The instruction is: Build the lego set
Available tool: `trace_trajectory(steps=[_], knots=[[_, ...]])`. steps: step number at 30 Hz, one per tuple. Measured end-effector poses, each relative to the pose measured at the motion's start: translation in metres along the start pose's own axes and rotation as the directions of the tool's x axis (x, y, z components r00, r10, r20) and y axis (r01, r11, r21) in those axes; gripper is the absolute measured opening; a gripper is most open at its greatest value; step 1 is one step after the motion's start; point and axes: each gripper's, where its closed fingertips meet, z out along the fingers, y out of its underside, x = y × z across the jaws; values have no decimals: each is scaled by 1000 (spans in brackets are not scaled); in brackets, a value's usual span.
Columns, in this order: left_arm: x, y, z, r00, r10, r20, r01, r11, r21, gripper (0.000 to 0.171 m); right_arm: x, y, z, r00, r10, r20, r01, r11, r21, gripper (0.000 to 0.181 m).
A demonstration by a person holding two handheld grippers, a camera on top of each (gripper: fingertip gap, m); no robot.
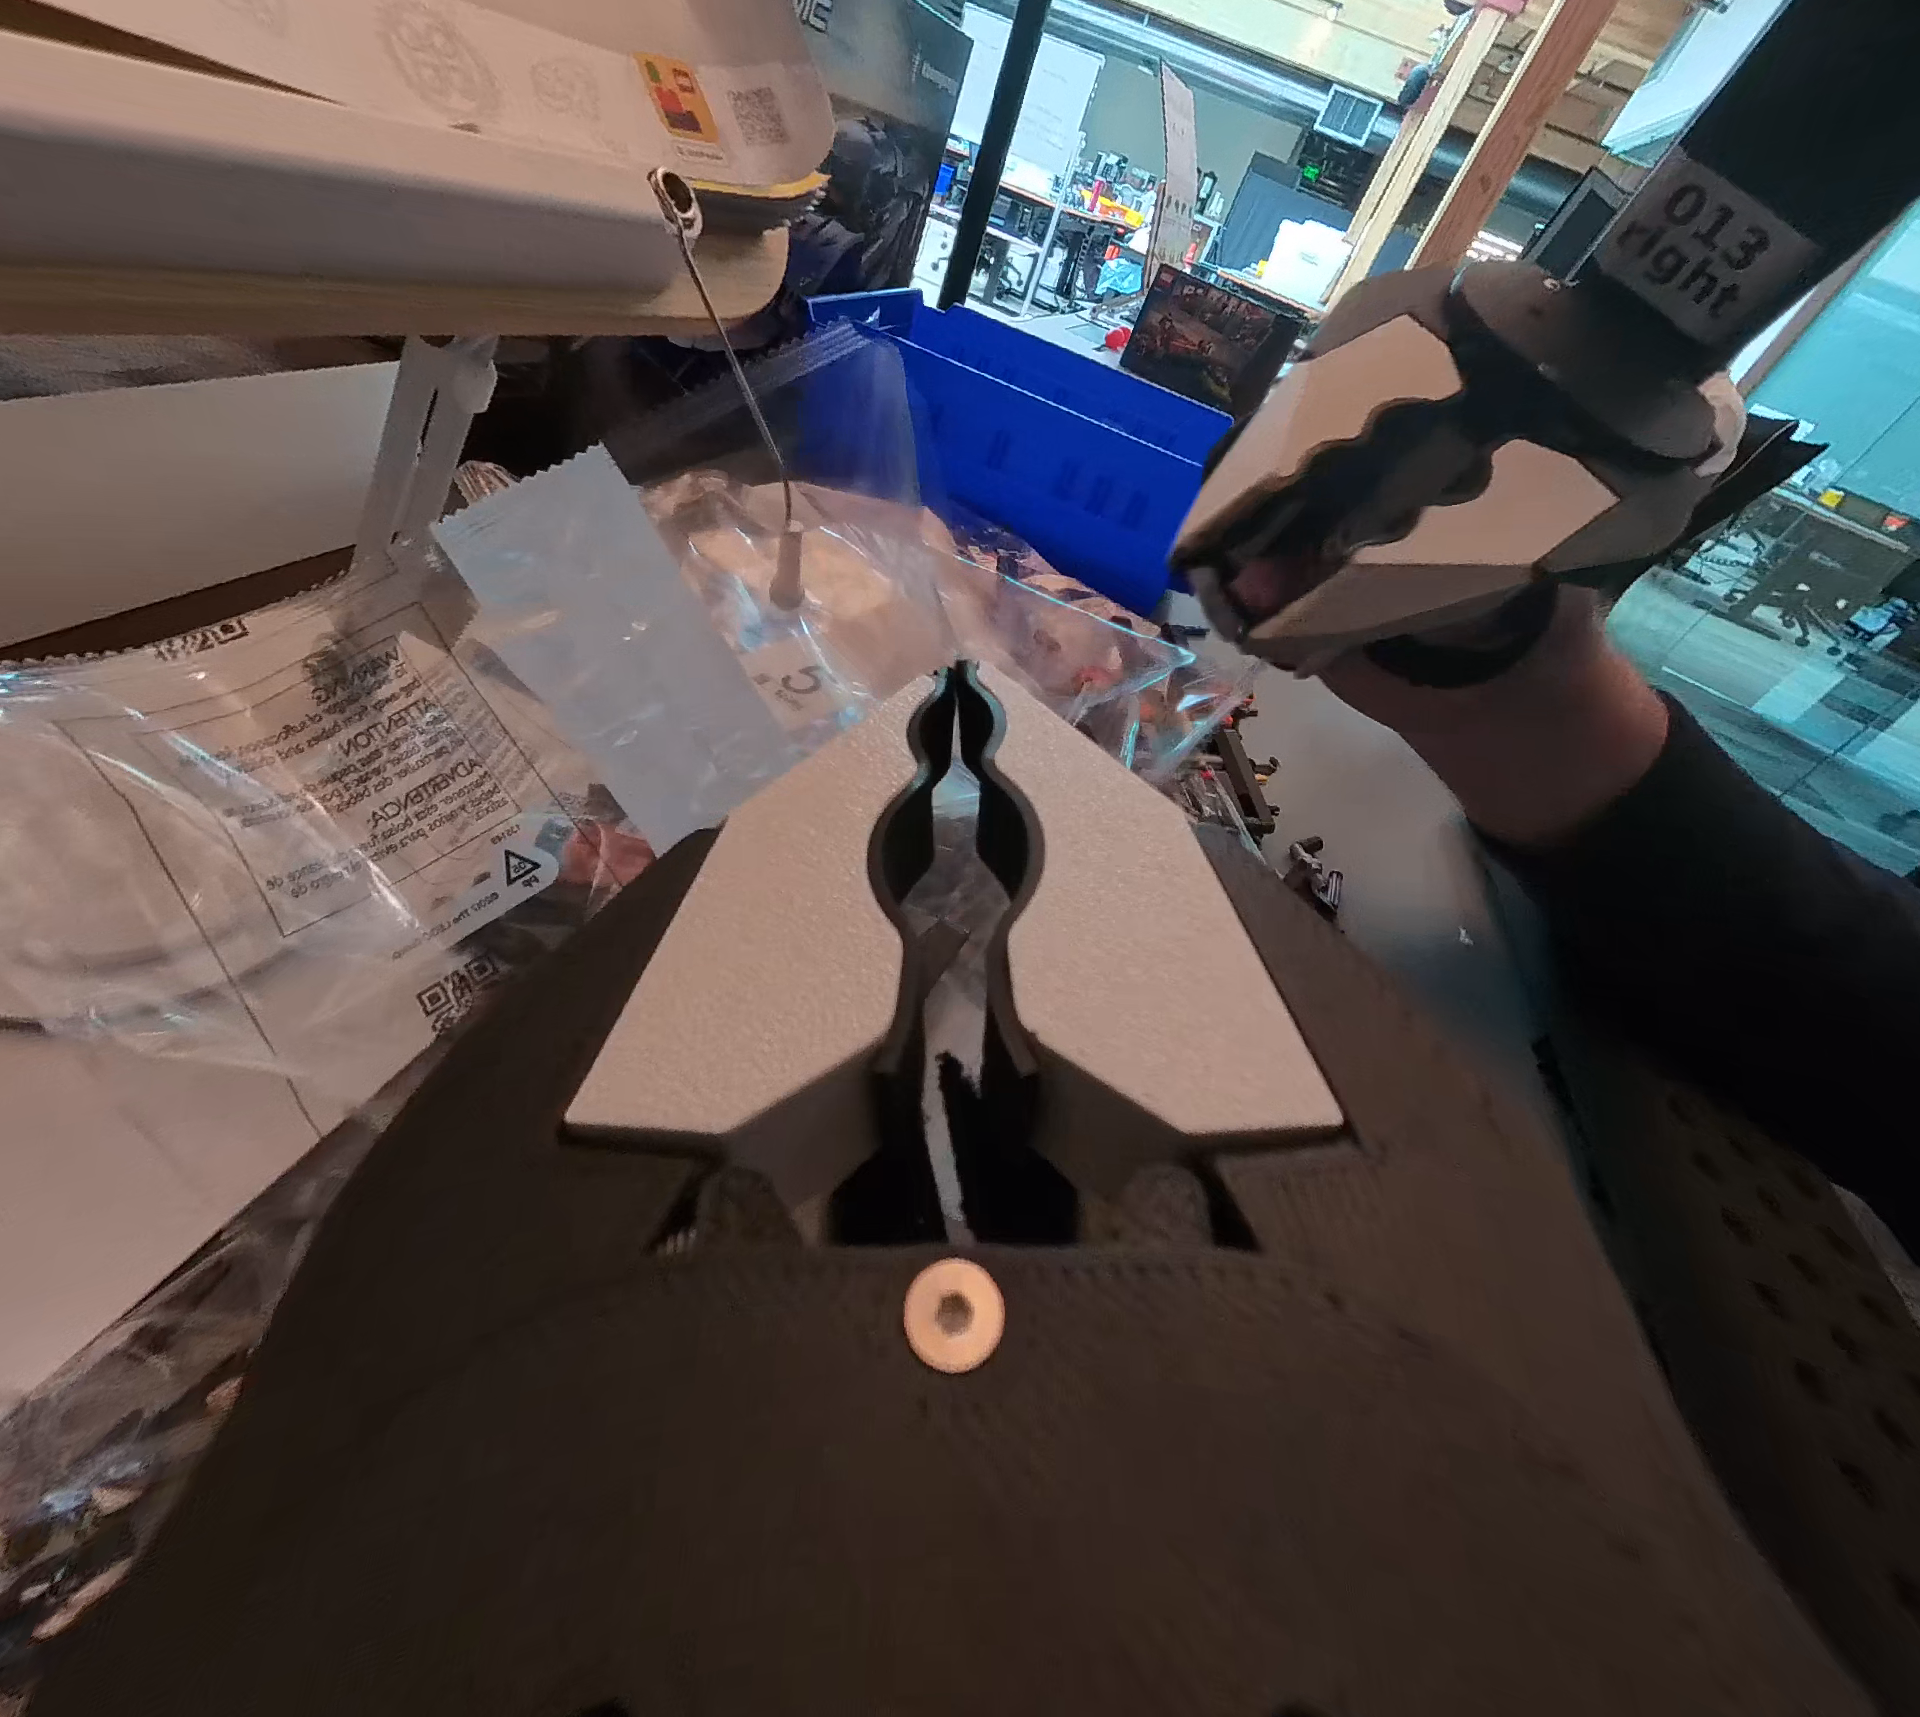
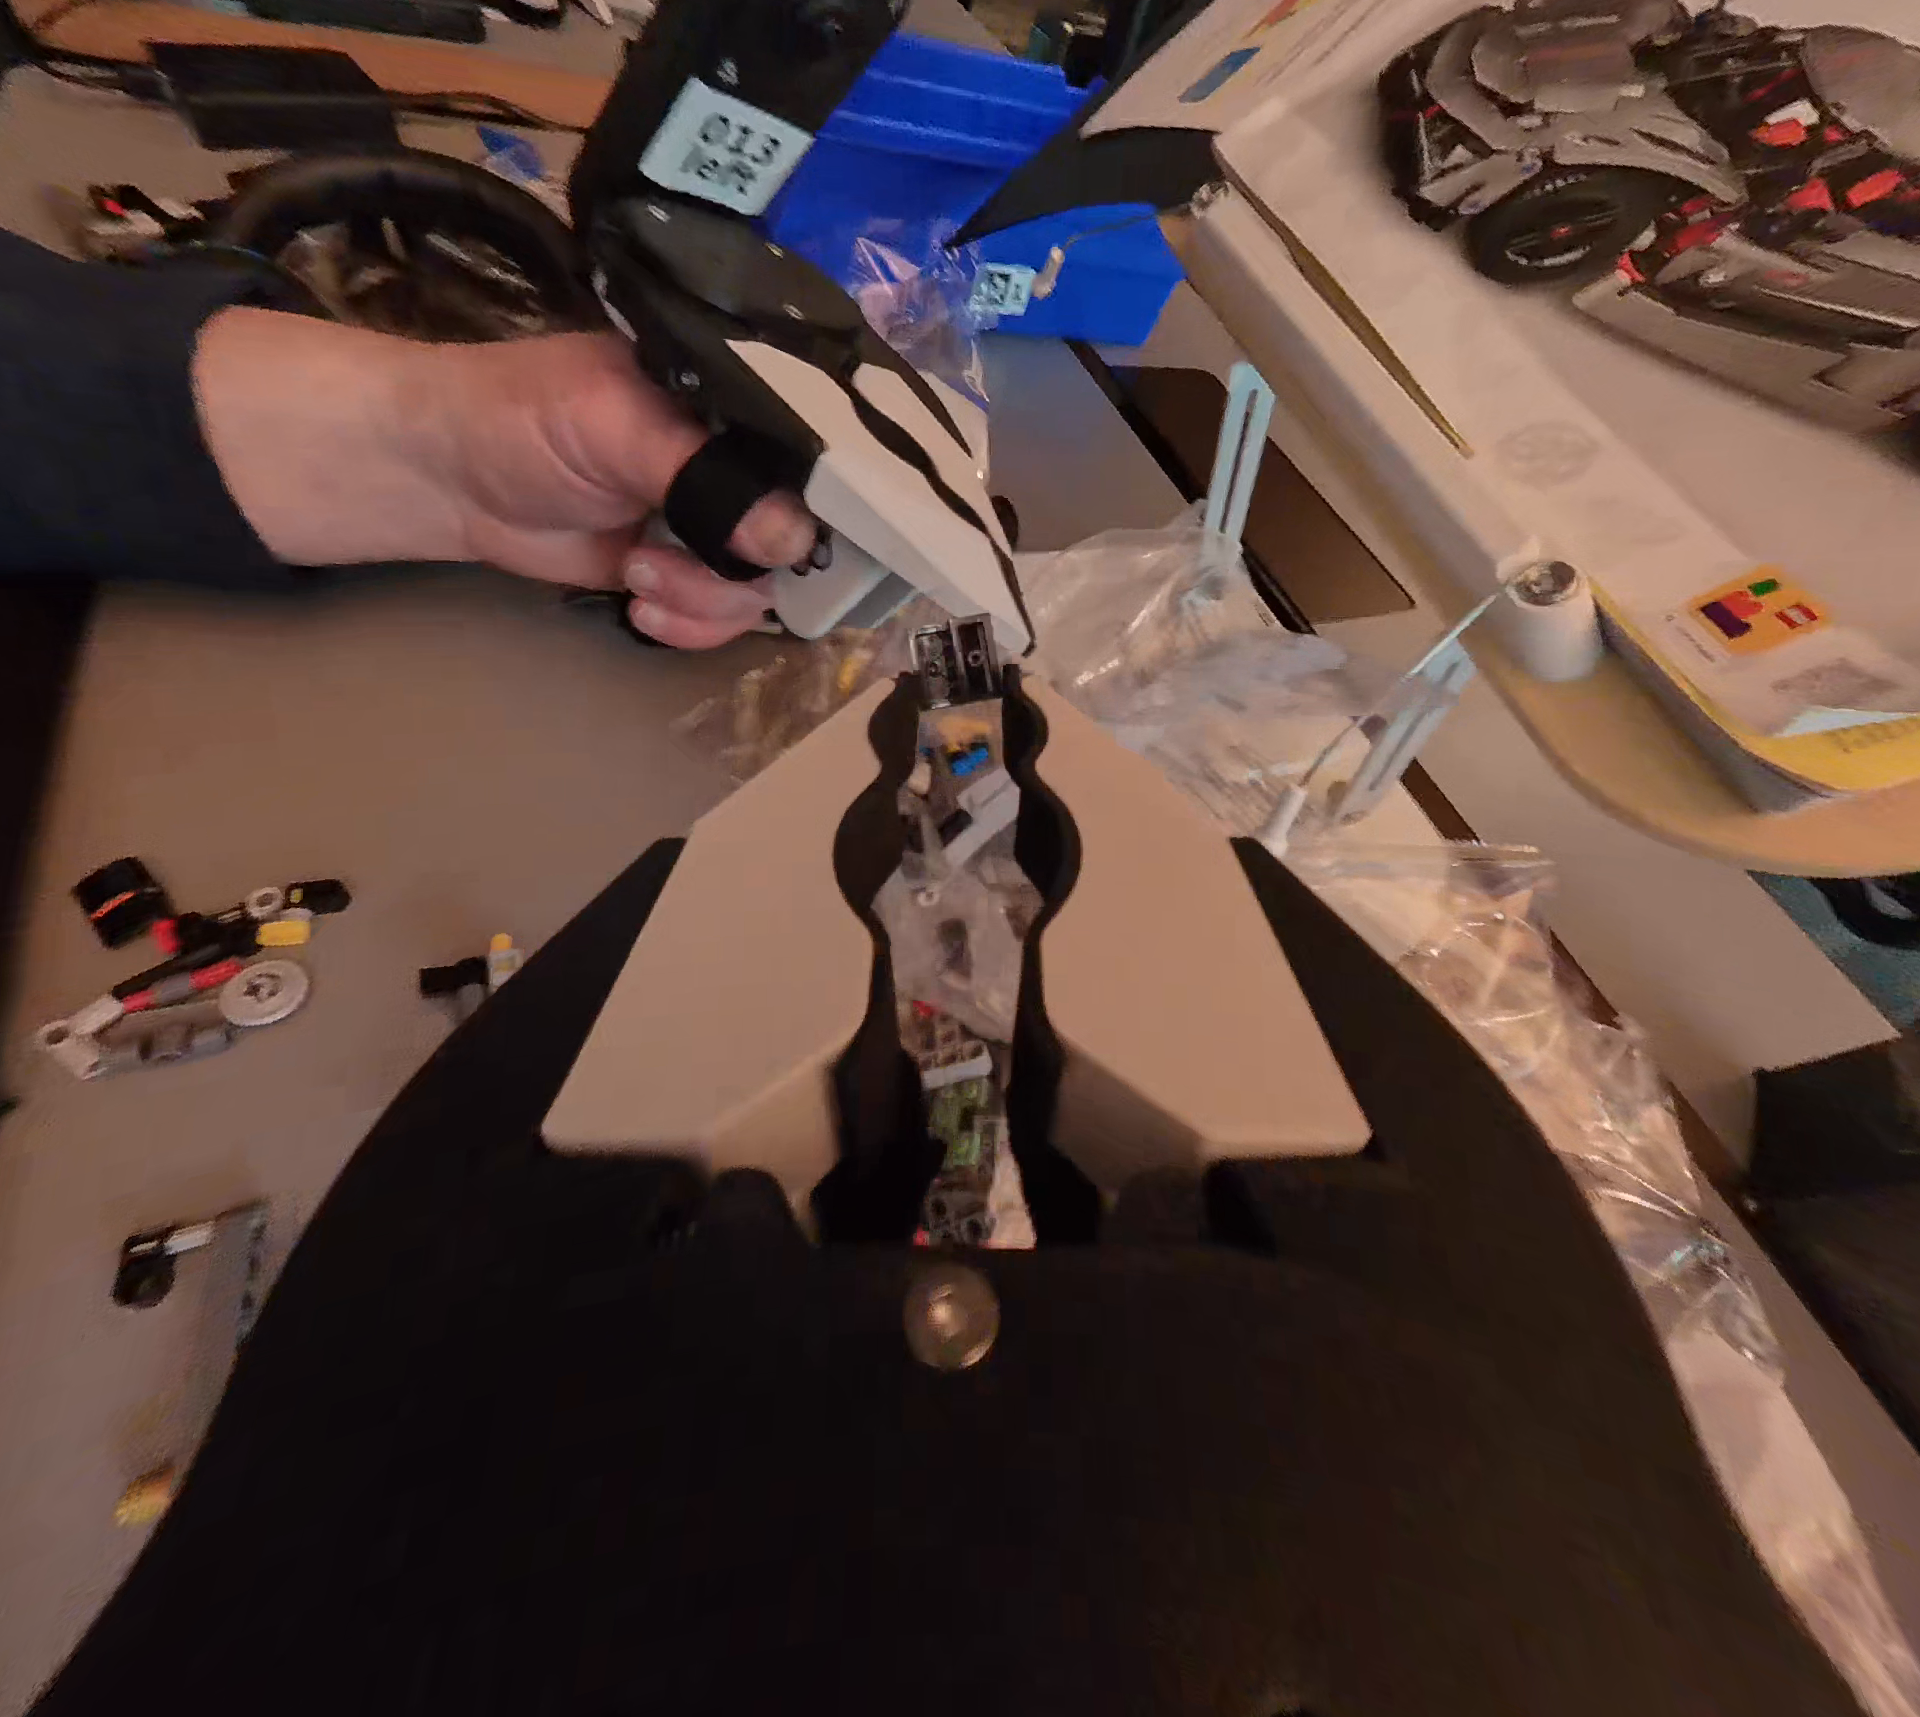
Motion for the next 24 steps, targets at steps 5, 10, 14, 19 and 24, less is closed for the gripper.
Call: trace_trajectory(steps=[5,10,14,19,24], knots=[[2,0,1,1000,11,3,-11,1000,-3,0,5,33,16,1000,0,-29,-5,984,-176,13],[3,0,1,1000,12,0,-12,1000,-4,0,6,51,20,999,47,-24,-51,965,-257,14],[4,1,2,1000,16,-4,-16,1000,-12,0,8,59,19,998,58,-32,-65,952,-300,14],[7,5,4,1000,13,-21,-14,1000,-27,0,11,49,23,997,3,-78,-25,962,-273,13],[10,8,6,999,27,-26,-28,999,-43,0,10,49,31,991,-72,-113,34,951,-308,13]])
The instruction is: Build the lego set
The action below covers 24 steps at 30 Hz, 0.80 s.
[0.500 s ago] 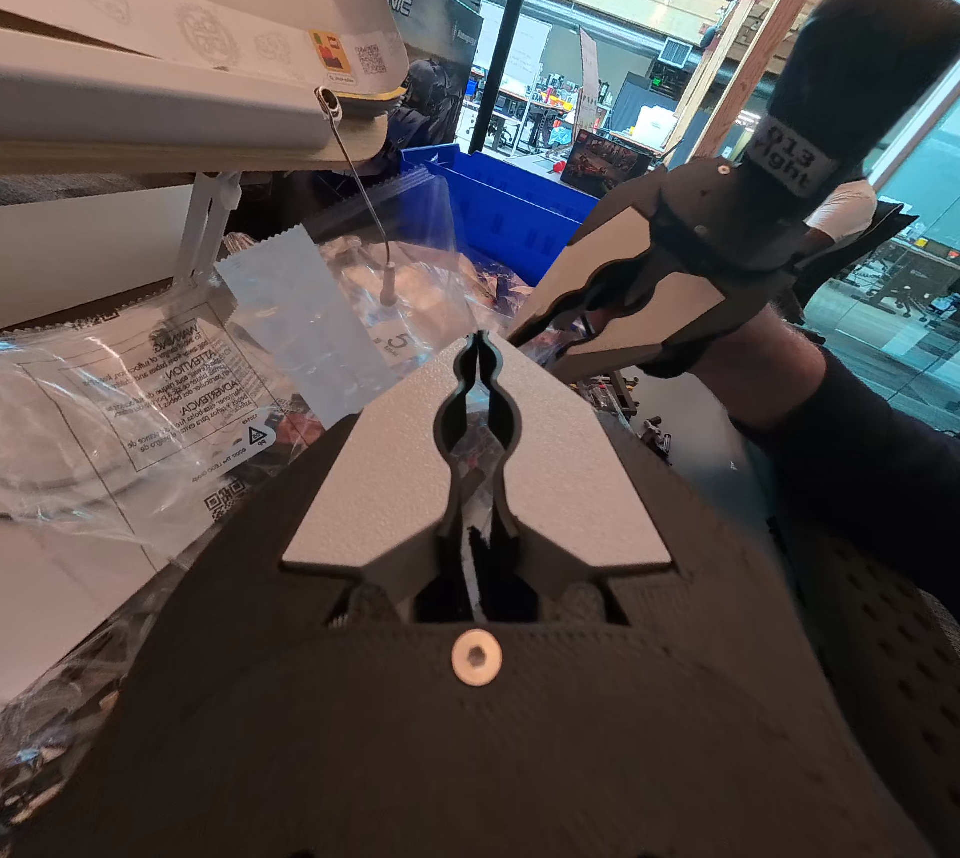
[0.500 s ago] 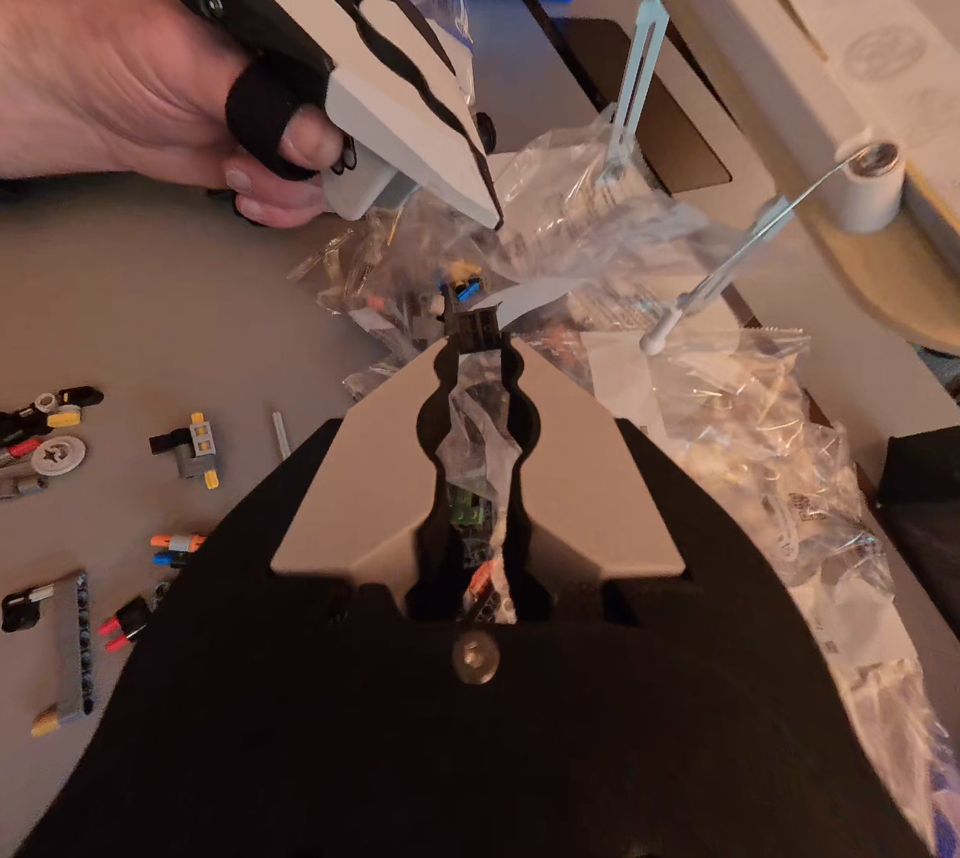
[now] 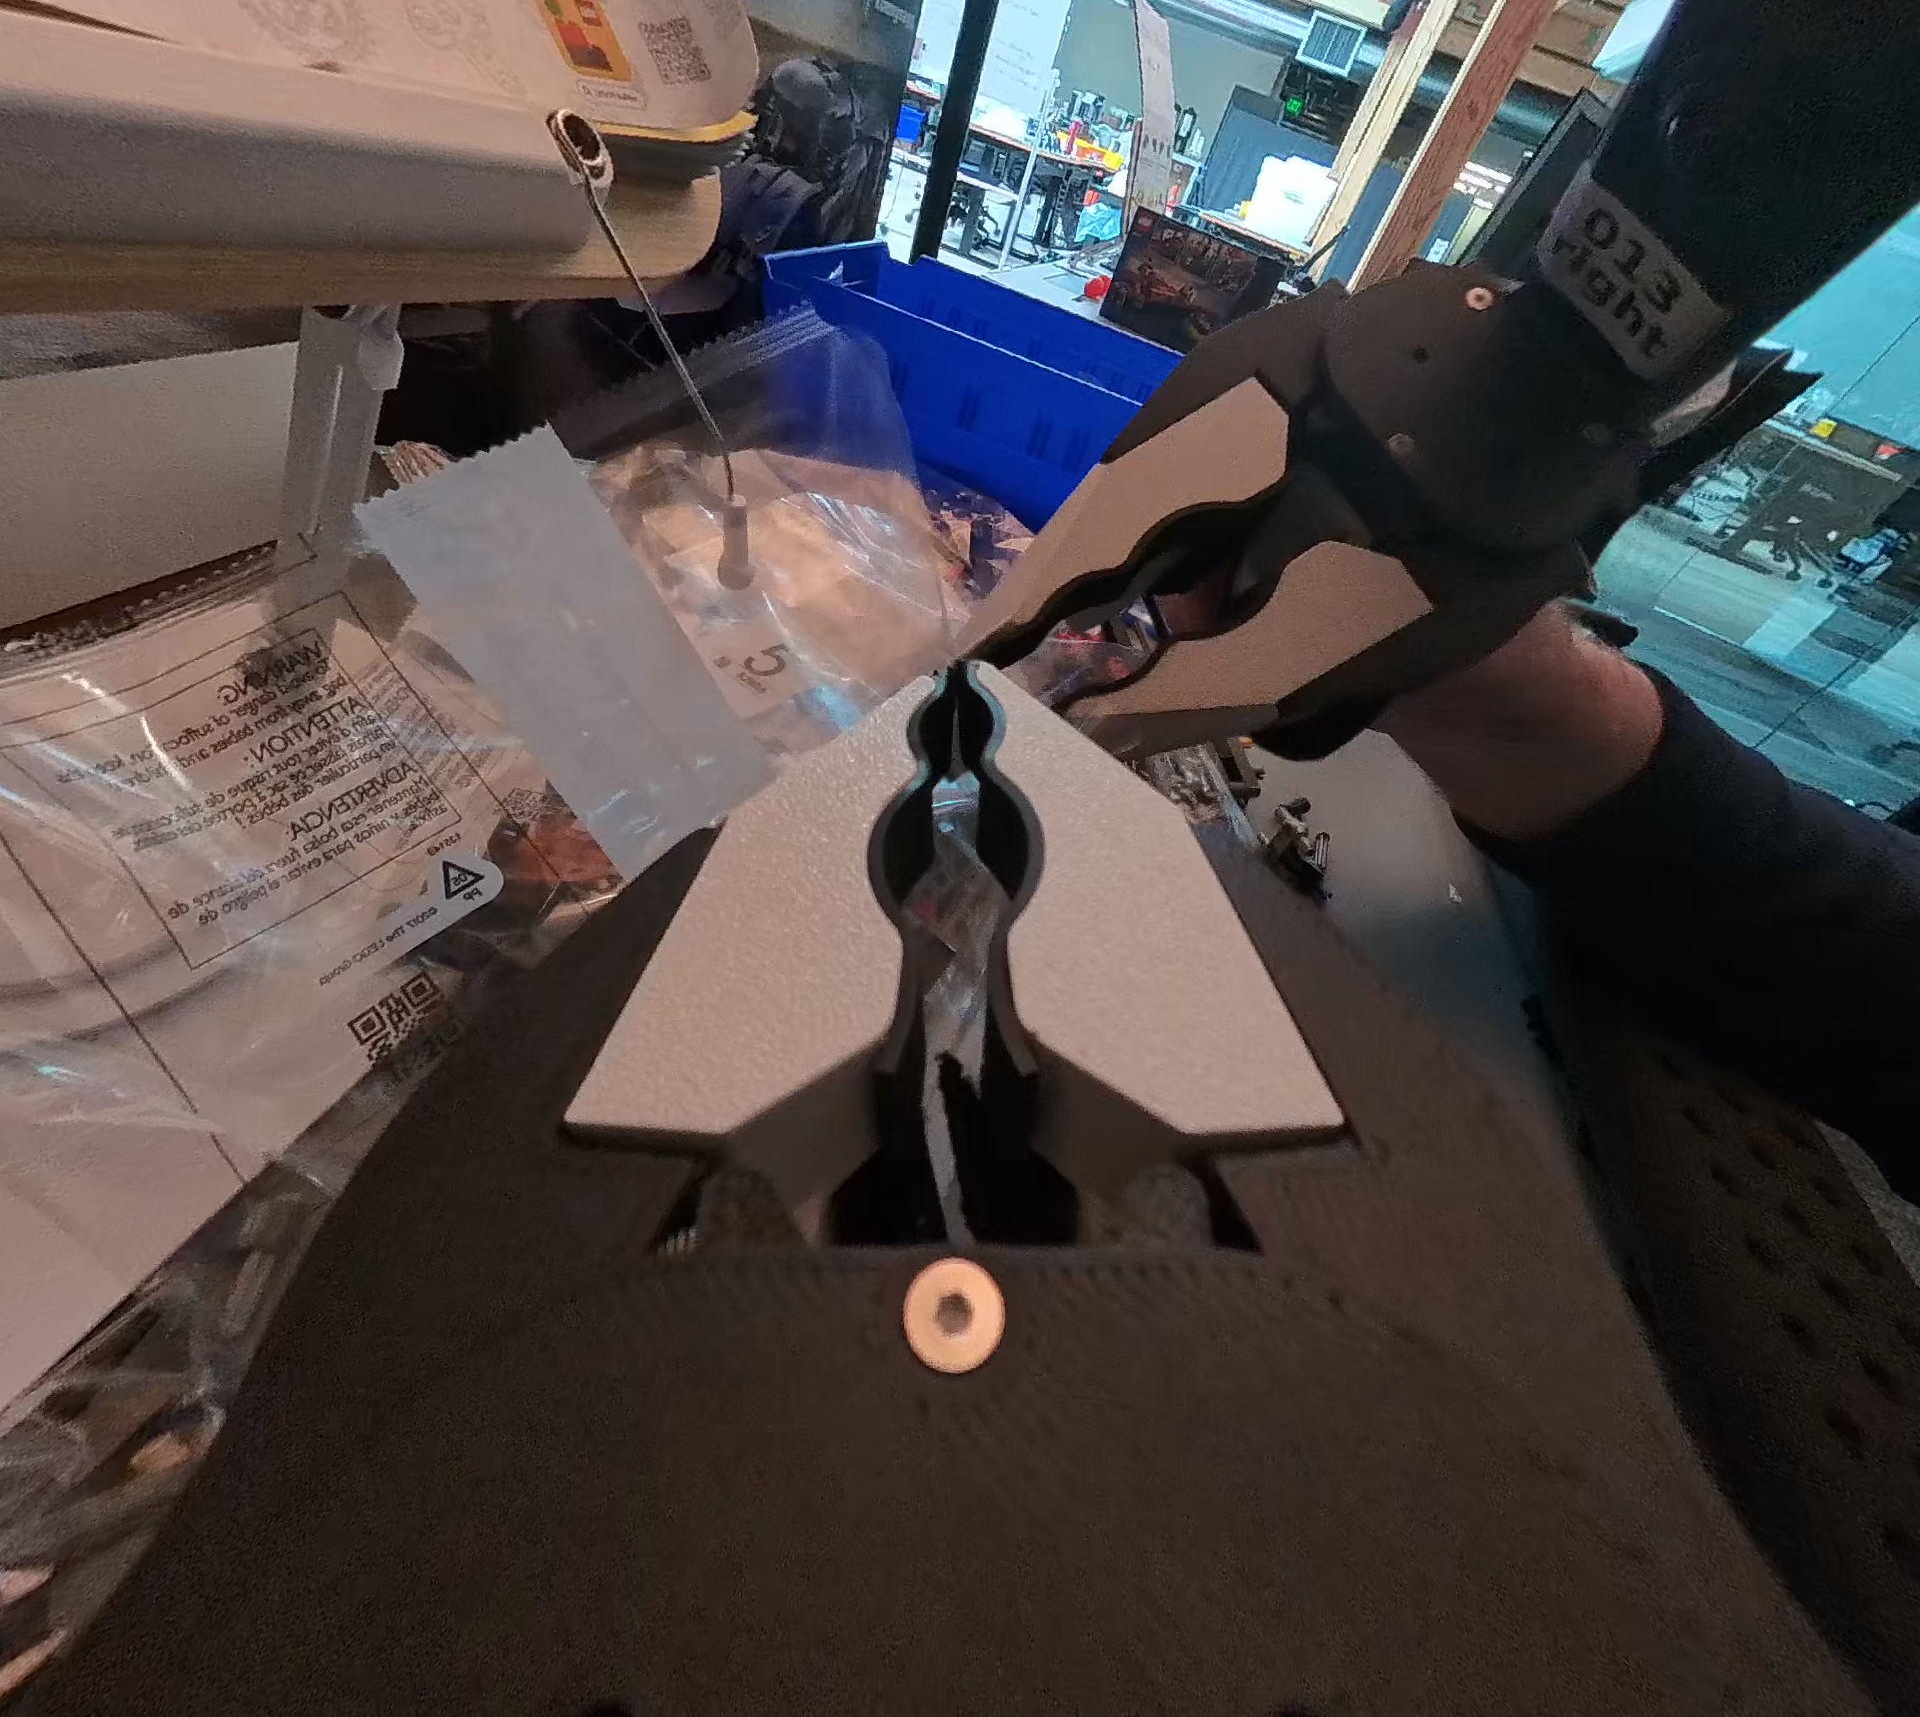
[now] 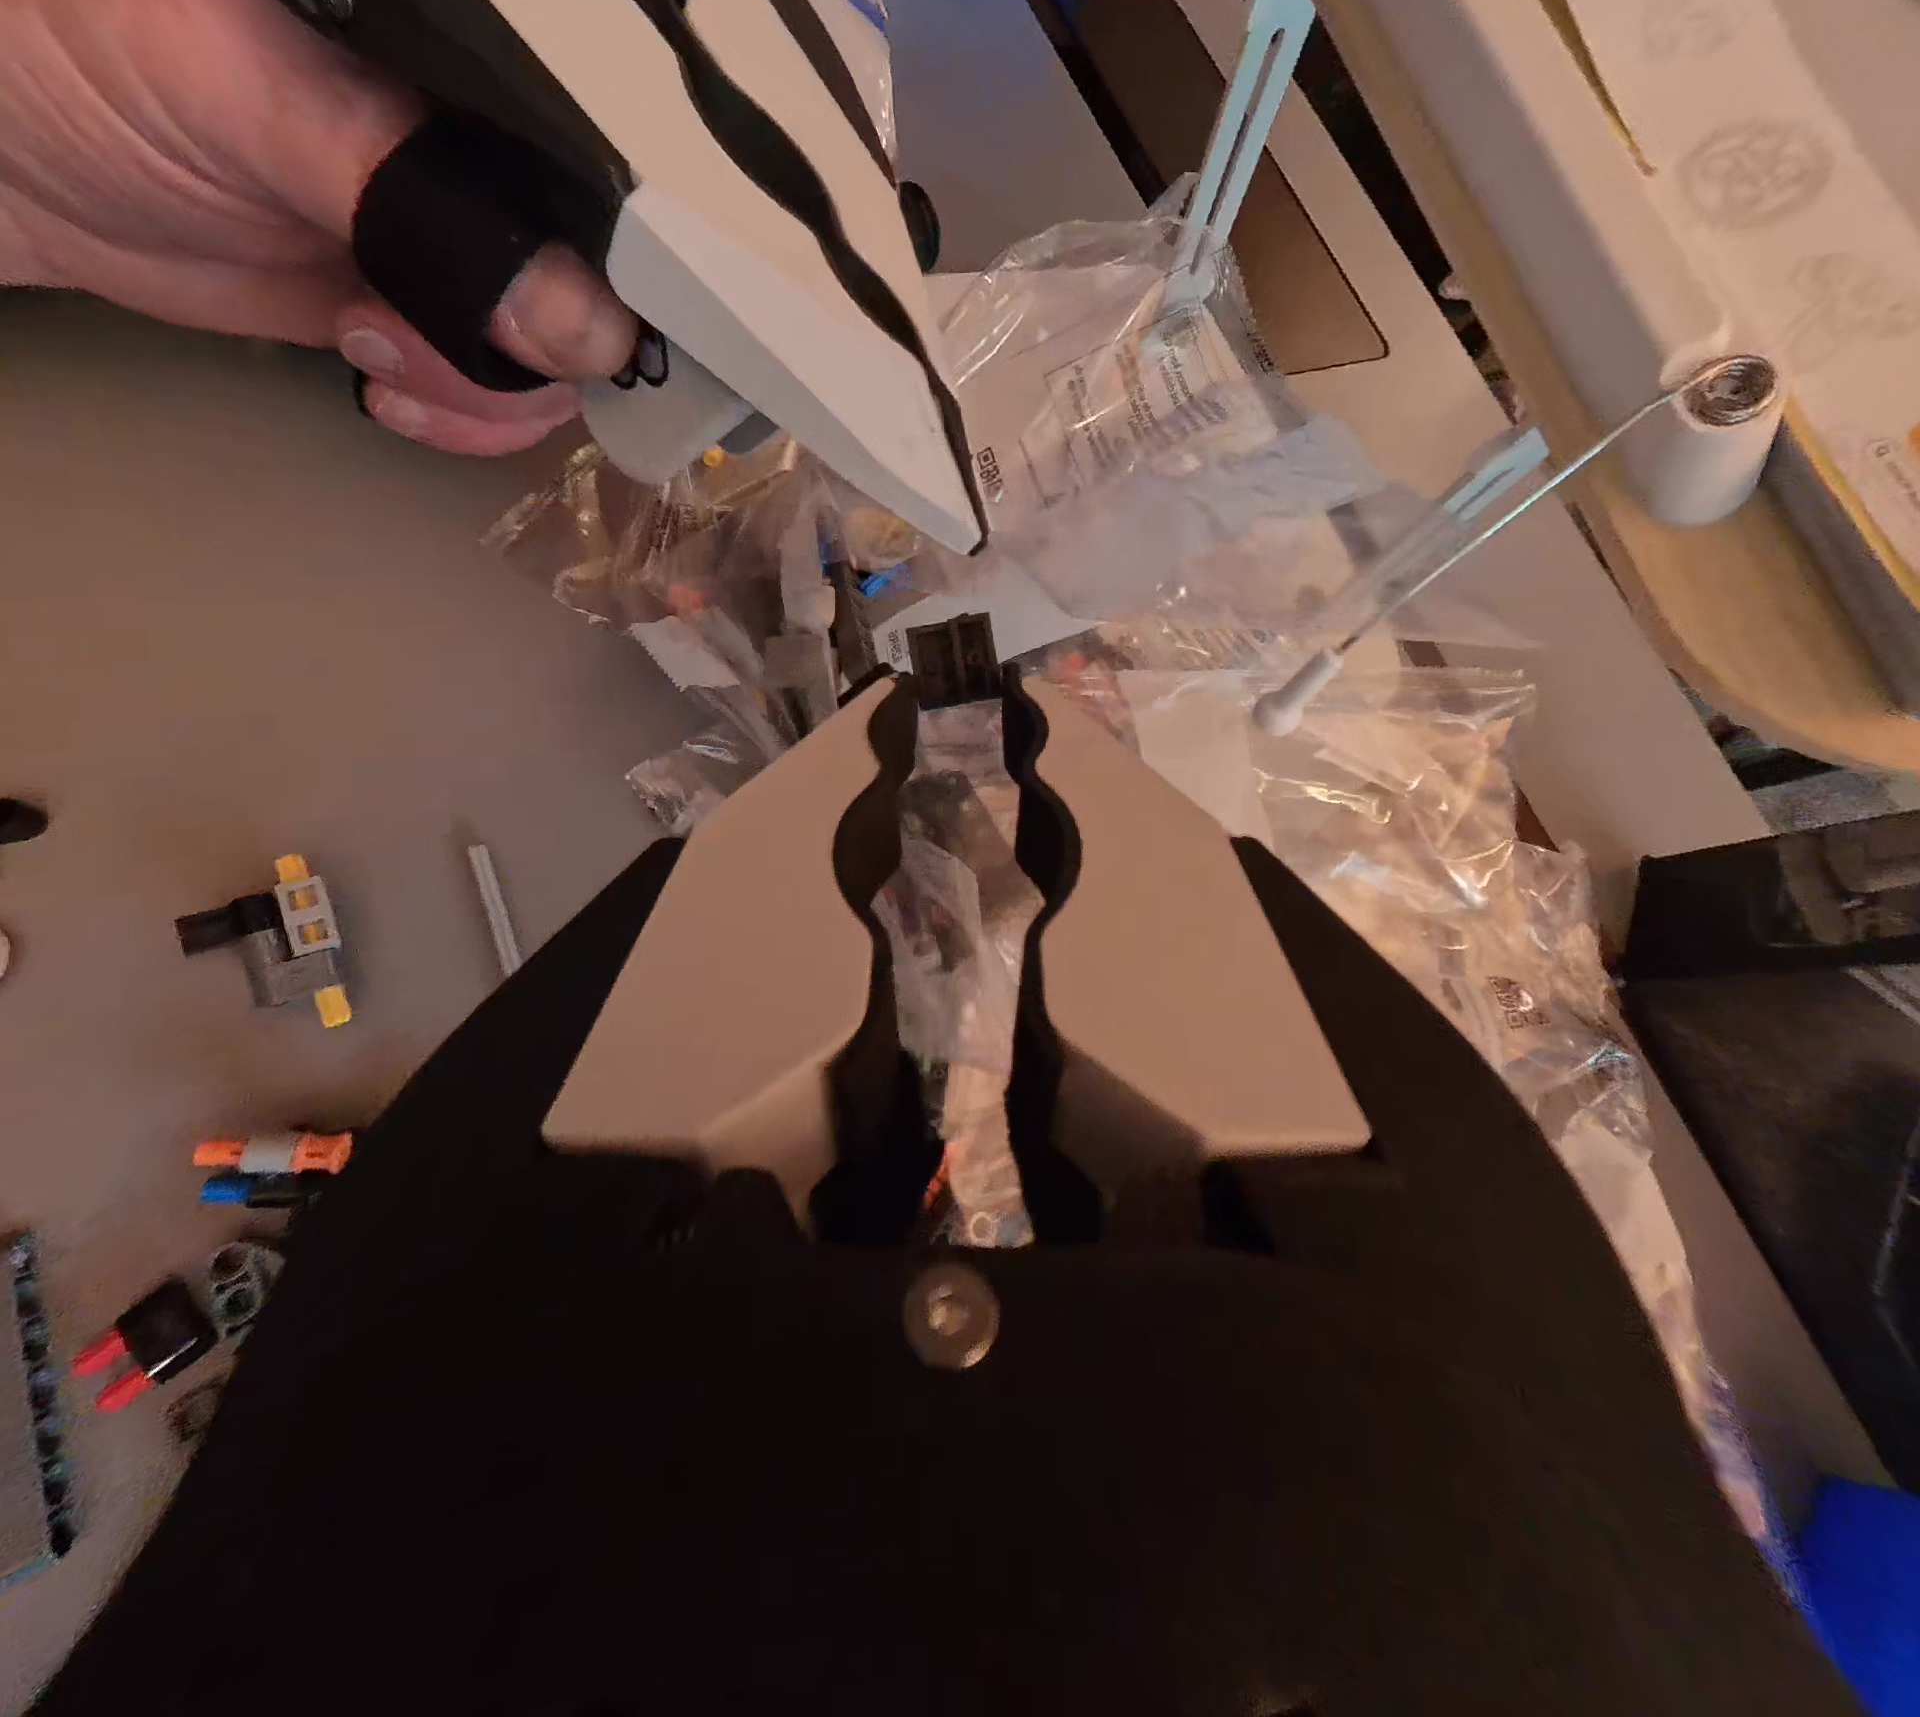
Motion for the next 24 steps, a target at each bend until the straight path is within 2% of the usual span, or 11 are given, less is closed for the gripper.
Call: trace_trajectory(steps=[6,11,13,17,21,24], knots=[[2,1,0,1000,8,-9,-8,1000,-10,0,18,4,3,993,57,-102,-59,998,-22,13],[4,3,1,1000,15,-22,-15,1000,-22,0,16,4,9,995,32,-98,-35,999,-25,15],[4,4,1,1000,15,-23,-15,1000,-24,0,14,-1,8,995,26,-93,-26,1000,2,22],[1,2,-1,1000,15,-11,-15,1000,-14,0,20,-5,-5,994,78,-76,-73,995,62,24],[-5,-3,-6,1000,0,11,0,1000,21,0,22,-17,-36,994,111,12,-111,975,191,12],[-11,-8,-11,999,-17,32,16,999,52,0,0,-31,-61,980,61,190,-116,948,297,2]])
